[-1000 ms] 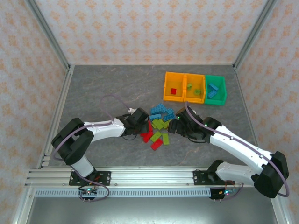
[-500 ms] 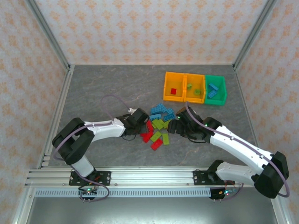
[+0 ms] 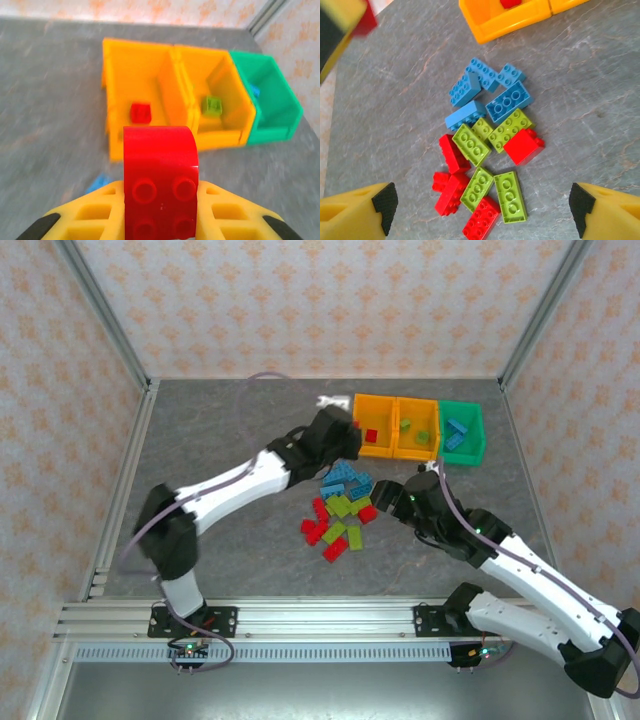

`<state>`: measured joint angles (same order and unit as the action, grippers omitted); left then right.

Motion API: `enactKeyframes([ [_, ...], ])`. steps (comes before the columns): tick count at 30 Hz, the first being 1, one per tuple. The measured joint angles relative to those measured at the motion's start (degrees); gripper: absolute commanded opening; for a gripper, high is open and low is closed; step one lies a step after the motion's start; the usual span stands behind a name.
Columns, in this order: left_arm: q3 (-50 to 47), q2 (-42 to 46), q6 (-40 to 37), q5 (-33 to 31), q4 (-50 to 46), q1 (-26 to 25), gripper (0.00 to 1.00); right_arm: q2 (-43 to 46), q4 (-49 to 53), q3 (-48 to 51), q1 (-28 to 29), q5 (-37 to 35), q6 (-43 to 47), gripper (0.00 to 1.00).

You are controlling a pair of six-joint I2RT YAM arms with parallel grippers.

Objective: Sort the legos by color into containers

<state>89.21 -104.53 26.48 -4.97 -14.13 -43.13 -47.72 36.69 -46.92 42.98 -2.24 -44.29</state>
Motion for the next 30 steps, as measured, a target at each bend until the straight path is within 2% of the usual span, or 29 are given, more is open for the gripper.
enactKeyframes([
  [3, 16.85, -14.78, -3.1, -1.44, -2.58, 1.29, 0.25, 0.52, 1.27, 0.35, 0.0, -1.16, -0.96, 0.91],
  [5, 25.86, -22.8, -4.44, -1.49, -4.94, 2.29, 0.3, 1.29, 2.1, 0.83, 0.0, -1.86, -1.36, 0.91],
  [7, 34.84, -30.21, -5.73, -1.31, -8.28, 3.1, 0.38, 2.25, 2.82, 1.27, 0.0, -2.43, -1.62, 0.91],
  [9, 43.21, -36.65, -6.84, -1.25, -11.74, 3.85, 0.52, 3.32, 3.48, 1.62, 0.0, -2.97, -1.81, 0.91],
  [10, 46.58, -38.93, -7.3, -1.25, -13.44, 4.04, 0.56, 3.63, 3.69, 1.64, 0.0, -3.17, -1.86, 0.91],
  [12, 51.12, -41.64, -7.91, -1.07, -16.48, 4.26, 0.57, 4.13, 4.07, 1.64, 0.0, -3.61, -2.03, 0.91],
  [15, 50.84, -40.57, -8.2, 0.07, -18.45, 4.15, 0.56, 4.35, 4.48, 1.66, 0.0, -4.22, -2.21, 0.91],
  [17, 43.23, -35.26, -8.22, 1.33, -16.92, 3.91, 0.56, 4.17, 4.48, 1.73, 0.0, -4.5, -2.23, 0.91],
  [19, 30.91, -26.53, -8.15, 2.23, -14.14, 3.56, 0.56, 3.54, 4.48, 1.84, 0.0, -4.92, -2.21, 0.91],
  [24, -4.22, 6.86, -8.26, 2.95, -4.7, 0.94, 0.56, -3.26, 4.22, 1.84, 0.0, -4.92, -2.21, 0.91],
  [28, -20.92, 31.78, -11.52, 2.8, -0.61, -2.97, 0.58, -14.05, 1.97, 1.57, 0.0, -2.34, -1.92, 0.86],
  [30, -25.7, 41.55, -14.75, 2.93, -2.38, -4.87, 0.65, -20.46, 0.09, 0.81, 0.0, -0.59, -1.38, 0.83],
])
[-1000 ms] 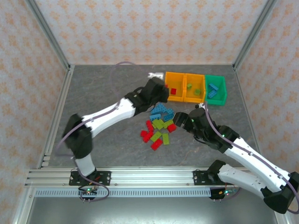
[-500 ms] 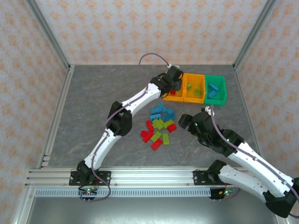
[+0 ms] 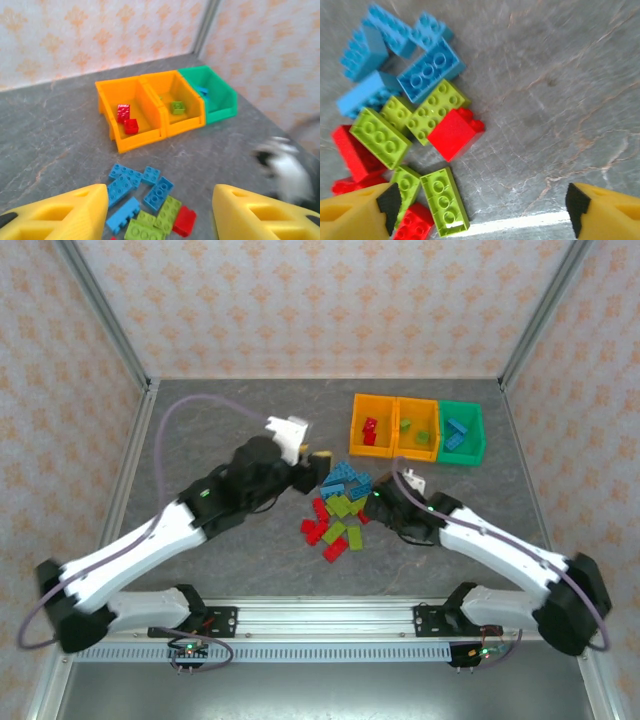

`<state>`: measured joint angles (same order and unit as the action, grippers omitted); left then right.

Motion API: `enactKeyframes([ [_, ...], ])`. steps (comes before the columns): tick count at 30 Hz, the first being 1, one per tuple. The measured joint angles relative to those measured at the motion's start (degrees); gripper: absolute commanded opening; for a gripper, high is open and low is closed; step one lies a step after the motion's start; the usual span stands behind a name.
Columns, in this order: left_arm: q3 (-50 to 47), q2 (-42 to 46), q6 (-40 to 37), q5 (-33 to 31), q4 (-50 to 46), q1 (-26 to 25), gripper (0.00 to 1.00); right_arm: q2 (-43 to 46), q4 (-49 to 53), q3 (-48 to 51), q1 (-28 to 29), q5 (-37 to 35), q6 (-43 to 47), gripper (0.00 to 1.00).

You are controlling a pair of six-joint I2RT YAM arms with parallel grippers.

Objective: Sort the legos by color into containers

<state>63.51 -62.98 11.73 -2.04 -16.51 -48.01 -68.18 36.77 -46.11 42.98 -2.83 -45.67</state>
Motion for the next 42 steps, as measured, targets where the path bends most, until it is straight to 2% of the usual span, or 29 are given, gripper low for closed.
enactKeyframes([
  [5, -5.44, 14.62, -9.16, -0.5, -11.26, -0.37, 0.92, -11.06, -7.72, -0.07, -1.49, 3.78, 0.5, 0.81],
  [7, -7.67, 19.41, -12.52, -1.09, -15.13, -0.37, 1.0, -14.12, -10.47, -0.07, -2.73, 5.18, 0.57, 0.81],
  [11, -12.52, 26.84, -17.73, -2.54, -19.58, -0.37, 1.0, -17.27, -13.92, -0.07, -3.5, 7.04, 0.63, 0.79],
  [14, -15.5, 27.93, -20.24, -2.71, -20.02, -0.37, 1.0, -17.81, -15.52, -0.07, -3.56, 7.37, 0.28, 0.6],
  [15, -15.93, 27.5, -20.9, -2.62, -20.46, -0.37, 1.0, -17.94, -15.85, -0.07, -3.58, 7.39, -0.07, 0.58],
  [21, -16.11, 24.44, -22.8, -1.4, -21.57, -0.37, 1.0, -18.08, -17.07, 1.01, -3.72, 7.15, -2.71, 0.55],
  [27, -16.94, 25.55, -23.41, 0.15, -21.73, -0.37, 1.0, -14.75, -15.67, 5.49, -3.72, 6.43, -4.24, 0.51],
  [35, -17.73, 25.7, -23.85, 0.17, -21.86, -0.37, 1.0, -5.35, -11.37, 8.09, -3.82, 3.85, -3.8, 0.37],
  [38, -17.81, 25.29, -23.85, 0.33, -21.86, -0.37, 1.0, -1.64, -10.25, 7.96, -4.09, 2.36, -2.29, 0.4],
  [42, -17.84, 25.07, -23.85, 0.63, -21.86, -0.37, 1.0, -0.57, -8.7, 5.73, -4.85, 0.68, 1.97, 0.69],
])
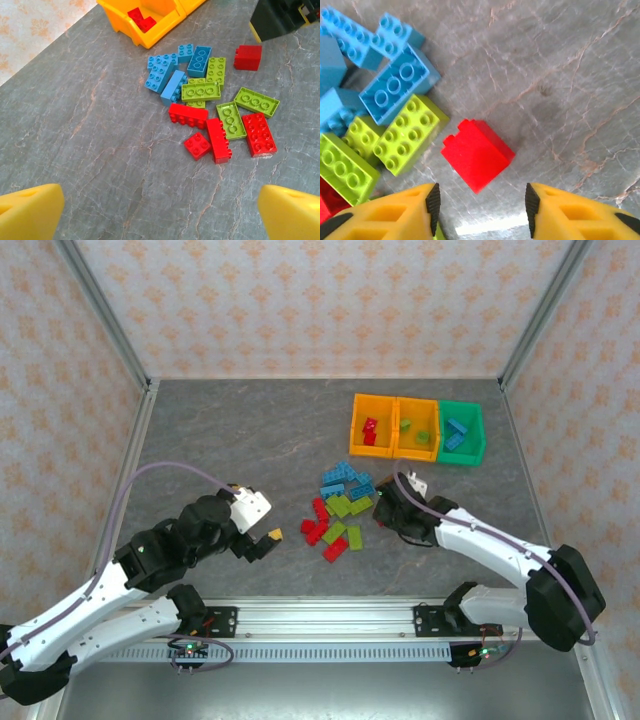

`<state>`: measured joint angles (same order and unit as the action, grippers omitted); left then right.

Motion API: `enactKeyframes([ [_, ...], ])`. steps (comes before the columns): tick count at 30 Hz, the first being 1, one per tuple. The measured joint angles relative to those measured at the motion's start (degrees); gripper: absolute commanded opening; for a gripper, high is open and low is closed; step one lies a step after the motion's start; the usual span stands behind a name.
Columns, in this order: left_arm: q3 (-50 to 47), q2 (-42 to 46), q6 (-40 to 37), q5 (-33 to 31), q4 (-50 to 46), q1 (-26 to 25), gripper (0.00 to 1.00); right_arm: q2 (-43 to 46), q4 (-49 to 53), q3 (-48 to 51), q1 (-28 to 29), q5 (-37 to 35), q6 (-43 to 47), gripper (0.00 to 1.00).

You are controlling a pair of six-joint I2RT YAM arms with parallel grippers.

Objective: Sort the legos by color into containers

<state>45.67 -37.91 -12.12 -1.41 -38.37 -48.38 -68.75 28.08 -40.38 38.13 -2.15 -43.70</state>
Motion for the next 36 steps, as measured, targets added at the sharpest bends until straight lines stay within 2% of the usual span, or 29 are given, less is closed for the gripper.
enactKeyframes([
  [3, -0.09, 0.04, 0.0, 0.13, 0.0, 0.0, 1.0, -2.08, 1.49, -3.02, -0.57, -0.5, 4.31, 0.79],
  [7, -0.11, 0.55, 0.0, 0.15, 0.0, 0.0, 1.0, -10.19, 3.69, -7.85, -1.07, -0.33, 10.64, 0.8],
  [8, -0.13, 0.68, 0.0, 0.24, 0.02, 0.0, 1.0, -12.11, 3.96, -8.46, -1.05, -0.04, 11.8, 0.77],
  [11, -0.15, 0.7, -0.42, 1.29, -0.02, 0.0, 1.0, -17.22, 4.48, -8.83, -1.05, 0.48, 14.78, 0.49],
  [13, -0.15, 0.7, -0.87, 2.4, -0.02, 0.0, 1.0, -18.84, 4.81, -8.83, -1.05, 0.92, 16.17, 0.38],
  [15, -0.15, 0.7, -1.36, 3.13, -0.04, 0.0, 1.0, -18.97, 4.96, -8.81, -1.05, 1.33, 17.07, 0.31],
  [19, -0.26, 0.7, -1.53, 3.98, -0.09, 0.0, 1.0, -17.49, 4.94, -8.44, -1.05, 2.03, 17.2, 0.26],
  [24, -0.42, 0.7, -1.51, 4.0, -0.24, 0.15, 1.0, -10.54, 5.7, -7.52, -1.05, 0.52, 14.93, 0.25],
  [29, -0.42, 0.79, -1.51, 4.33, -0.24, 1.2, 1.0, -3.52, 5.55, -9.92, -1.62, -7.48, 15.52, 0.26],
  [32, -0.42, 1.18, -1.51, 4.98, -0.24, 1.68, 1.0, -7.93, 3.72, -17.25, -4.74, -9.44, 18.29, 0.26],
  [36, -0.42, 2.29, -1.49, 5.31, -0.22, 1.68, 1.0, -22.43, -0.04, -32.22, -10.12, -9.84, 21.55, 0.26],
])
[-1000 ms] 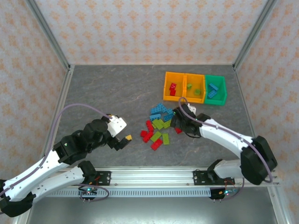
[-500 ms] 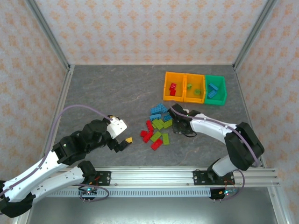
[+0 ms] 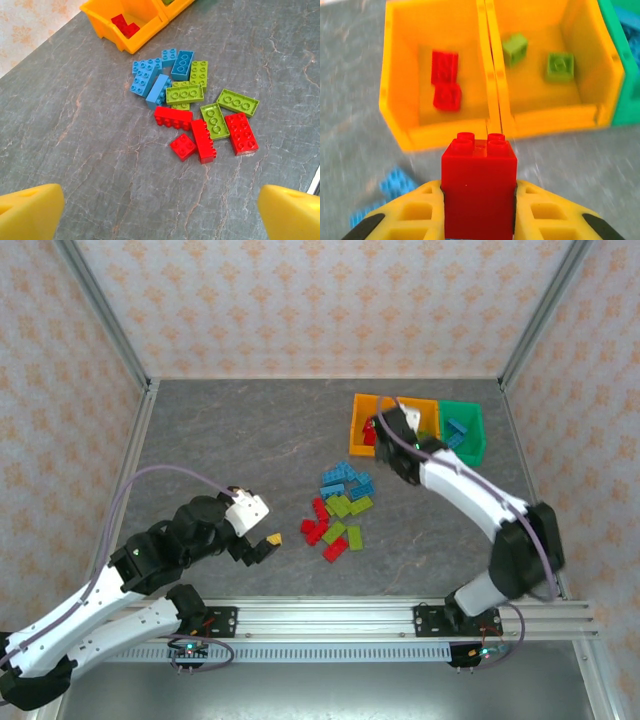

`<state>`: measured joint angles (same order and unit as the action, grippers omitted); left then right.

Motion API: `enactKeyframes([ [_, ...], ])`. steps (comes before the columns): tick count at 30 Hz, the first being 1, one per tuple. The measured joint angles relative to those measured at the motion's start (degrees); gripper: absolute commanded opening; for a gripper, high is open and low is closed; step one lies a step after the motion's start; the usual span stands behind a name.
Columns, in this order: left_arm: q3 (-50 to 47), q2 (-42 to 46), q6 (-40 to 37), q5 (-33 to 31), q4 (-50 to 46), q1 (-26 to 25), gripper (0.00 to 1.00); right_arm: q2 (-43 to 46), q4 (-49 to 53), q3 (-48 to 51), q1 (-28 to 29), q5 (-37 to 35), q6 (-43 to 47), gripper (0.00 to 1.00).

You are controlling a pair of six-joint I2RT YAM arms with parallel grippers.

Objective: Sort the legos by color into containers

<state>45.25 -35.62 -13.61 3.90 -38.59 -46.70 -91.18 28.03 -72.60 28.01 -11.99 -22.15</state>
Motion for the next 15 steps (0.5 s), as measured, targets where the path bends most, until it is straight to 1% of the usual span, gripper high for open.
enactKeyframes([
  [5, -0.76, 2.1, 0.0, -0.07, 0.0, 0.11, 1.0, -16.41, -1.2, -14.84, -3.78, 0.83, 2.64, 0.32],
  [7, -0.79, 2.89, 0.02, -0.22, -0.04, 0.28, 1.0, -21.79, -0.26, -20.39, -4.33, 1.05, 3.39, 0.42],
  [9, -0.79, 3.06, 0.02, -0.37, -0.04, 0.35, 1.0, -24.94, 1.31, -24.3, -4.33, 1.25, 3.87, 0.53],
  [12, -0.83, 3.06, 0.0, -0.48, -0.04, 0.35, 1.0, -25.97, 3.54, -27.02, -4.26, 1.53, 4.24, 0.59],
  [15, -0.85, 2.91, 0.02, -0.48, -0.02, 0.35, 1.0, -22.67, 4.52, -25.38, -4.26, 2.47, 4.0, 0.59],
])
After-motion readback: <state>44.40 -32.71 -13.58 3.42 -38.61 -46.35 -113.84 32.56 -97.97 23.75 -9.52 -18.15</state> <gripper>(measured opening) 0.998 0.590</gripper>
